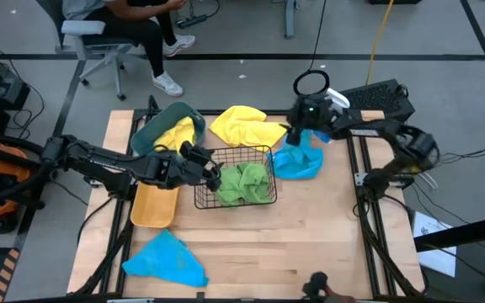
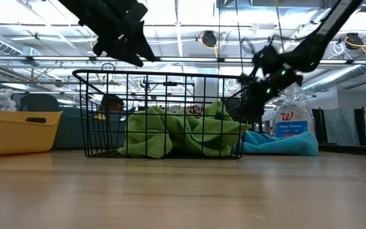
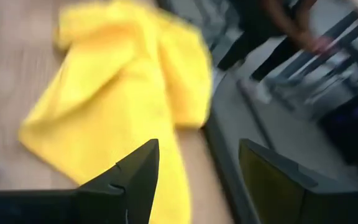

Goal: Sort microfiber towel by color & place in baskets
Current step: Put the yellow microfiber towel into the blue bin

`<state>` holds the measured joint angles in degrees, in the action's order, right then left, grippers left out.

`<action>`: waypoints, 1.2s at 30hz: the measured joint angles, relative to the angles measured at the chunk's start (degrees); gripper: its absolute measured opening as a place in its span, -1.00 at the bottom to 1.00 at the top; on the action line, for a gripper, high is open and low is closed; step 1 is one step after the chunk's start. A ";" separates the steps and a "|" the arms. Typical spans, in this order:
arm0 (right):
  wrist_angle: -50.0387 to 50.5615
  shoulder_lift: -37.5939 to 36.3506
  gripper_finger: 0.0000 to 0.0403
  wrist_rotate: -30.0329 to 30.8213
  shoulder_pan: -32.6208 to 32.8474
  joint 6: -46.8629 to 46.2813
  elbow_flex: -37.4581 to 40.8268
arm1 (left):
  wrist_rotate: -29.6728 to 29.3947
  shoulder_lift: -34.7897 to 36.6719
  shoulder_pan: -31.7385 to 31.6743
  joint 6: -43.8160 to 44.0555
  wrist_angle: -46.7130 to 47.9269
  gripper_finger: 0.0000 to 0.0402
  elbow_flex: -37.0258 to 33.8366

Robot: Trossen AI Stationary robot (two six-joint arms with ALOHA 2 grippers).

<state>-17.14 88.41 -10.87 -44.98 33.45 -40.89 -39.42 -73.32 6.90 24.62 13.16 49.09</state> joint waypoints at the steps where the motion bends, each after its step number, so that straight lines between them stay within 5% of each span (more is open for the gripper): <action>1: 0.76 2.03 0.05 0.01 0.03 -0.08 -0.91 | 0.00 0.04 0.00 0.00 -0.07 0.25 0.01; 12: 24.89 17.00 0.06 0.31 1.35 -1.52 -20.11 | 0.37 0.00 1.02 0.00 -0.29 0.25 0.01; 22: 32.01 25.74 0.01 0.45 3.83 -1.05 -27.95 | 0.74 0.00 1.14 0.00 -0.32 0.25 0.01; 26: 36.03 28.88 -0.24 -0.02 3.86 -0.47 -31.77 | 0.79 0.00 1.14 0.00 -0.37 0.25 0.01; 32: 40.08 28.48 -0.89 2.20 4.34 0.07 -33.74 | 1.39 0.00 1.14 0.08 -0.48 0.25 0.01; 36: 45.45 24.41 -0.95 3.19 4.66 -1.30 -33.56 | 1.73 0.00 1.23 0.11 -0.83 0.25 0.01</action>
<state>28.31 112.83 -7.69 -40.32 32.15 -74.45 -37.69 -73.32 8.12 24.73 12.34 49.10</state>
